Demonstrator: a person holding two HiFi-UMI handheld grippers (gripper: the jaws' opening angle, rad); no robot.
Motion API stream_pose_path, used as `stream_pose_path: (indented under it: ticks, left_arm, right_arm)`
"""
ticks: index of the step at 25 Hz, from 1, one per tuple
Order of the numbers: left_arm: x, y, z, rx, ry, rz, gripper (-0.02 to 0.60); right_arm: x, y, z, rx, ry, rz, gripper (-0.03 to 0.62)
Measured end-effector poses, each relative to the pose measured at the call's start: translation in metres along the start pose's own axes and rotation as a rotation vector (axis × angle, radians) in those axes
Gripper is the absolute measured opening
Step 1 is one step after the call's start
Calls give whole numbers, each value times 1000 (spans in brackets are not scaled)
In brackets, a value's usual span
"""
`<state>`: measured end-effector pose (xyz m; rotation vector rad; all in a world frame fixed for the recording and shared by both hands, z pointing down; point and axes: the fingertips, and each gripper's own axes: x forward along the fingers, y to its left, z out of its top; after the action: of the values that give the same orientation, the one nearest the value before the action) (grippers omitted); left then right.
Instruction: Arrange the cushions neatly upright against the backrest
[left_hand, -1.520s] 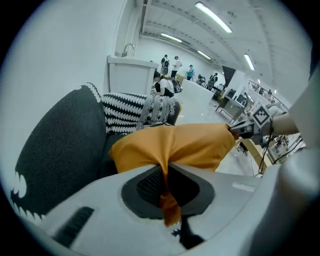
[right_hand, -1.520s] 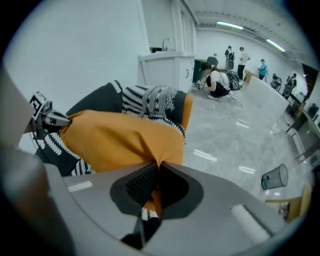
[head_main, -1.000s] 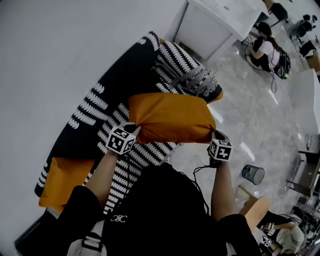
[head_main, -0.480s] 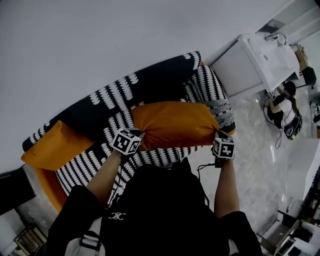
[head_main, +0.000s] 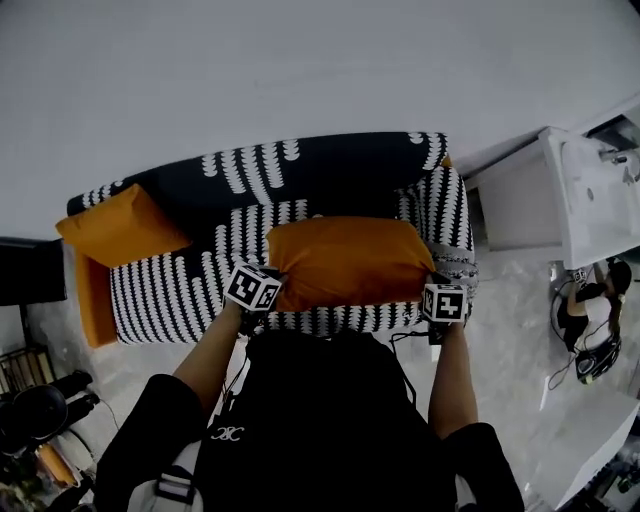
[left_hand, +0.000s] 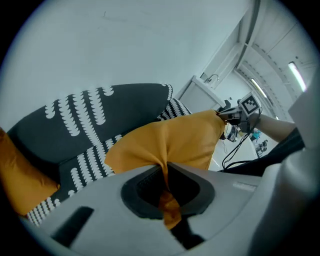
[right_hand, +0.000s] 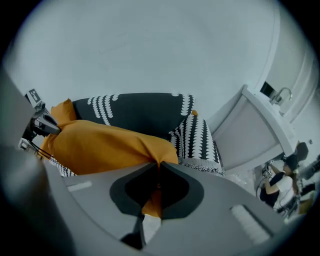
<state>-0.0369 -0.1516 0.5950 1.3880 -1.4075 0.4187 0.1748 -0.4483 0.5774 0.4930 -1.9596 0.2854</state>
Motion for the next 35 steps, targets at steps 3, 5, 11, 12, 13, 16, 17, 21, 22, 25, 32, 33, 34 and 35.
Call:
stream_pose_path:
  ticks: [3, 5, 11, 12, 13, 16, 17, 21, 22, 25, 32, 33, 34, 35]
  left_arm:
    - [11, -12, 6, -72, 1, 40, 25]
    - [14, -15, 7, -119, 3, 66, 25]
    - [27, -12, 17, -187, -3, 88, 25]
    - [28, -8, 18, -199, -2, 93, 26]
    - [30, -3, 19, -211, 0, 99, 25]
    - [31, 15, 23, -250, 0, 119, 26]
    - [31, 22, 23, -265, 0, 124, 26]
    - [38, 41, 21, -307, 21, 129, 29]
    - [38, 47, 20, -311, 28, 133, 31]
    - [39, 65, 25, -335, 34, 147, 31]
    - [45, 113, 63, -374, -3, 153, 38]
    - [42, 120, 70, -370, -10, 156, 39]
    - [40, 127, 77, -364, -15, 160, 41]
    - [39, 135, 84, -357, -18, 163, 43]
  right_arm:
    - [19, -19, 11, -62, 38, 76, 21]
    - [30, -25, 20, -106, 54, 125, 21]
    - [52, -34, 41, -164, 83, 191, 23]
    - [56, -34, 44, -170, 92, 198, 23]
    - [60, -32, 47, -178, 102, 205, 23]
    - [73, -24, 58, -207, 126, 226, 23]
    - [78, -21, 61, -215, 134, 233, 23]
    - [96, -11, 70, -226, 173, 242, 25]
    - [100, -8, 73, -227, 180, 243, 25]
    - [111, 0, 82, -237, 198, 251, 26]
    - [139, 4, 128, -225, 181, 238, 31]
    - [142, 5, 137, -224, 170, 237, 31]
    - [145, 7, 147, -225, 160, 235, 32]
    - [148, 8, 157, -228, 150, 232, 32]
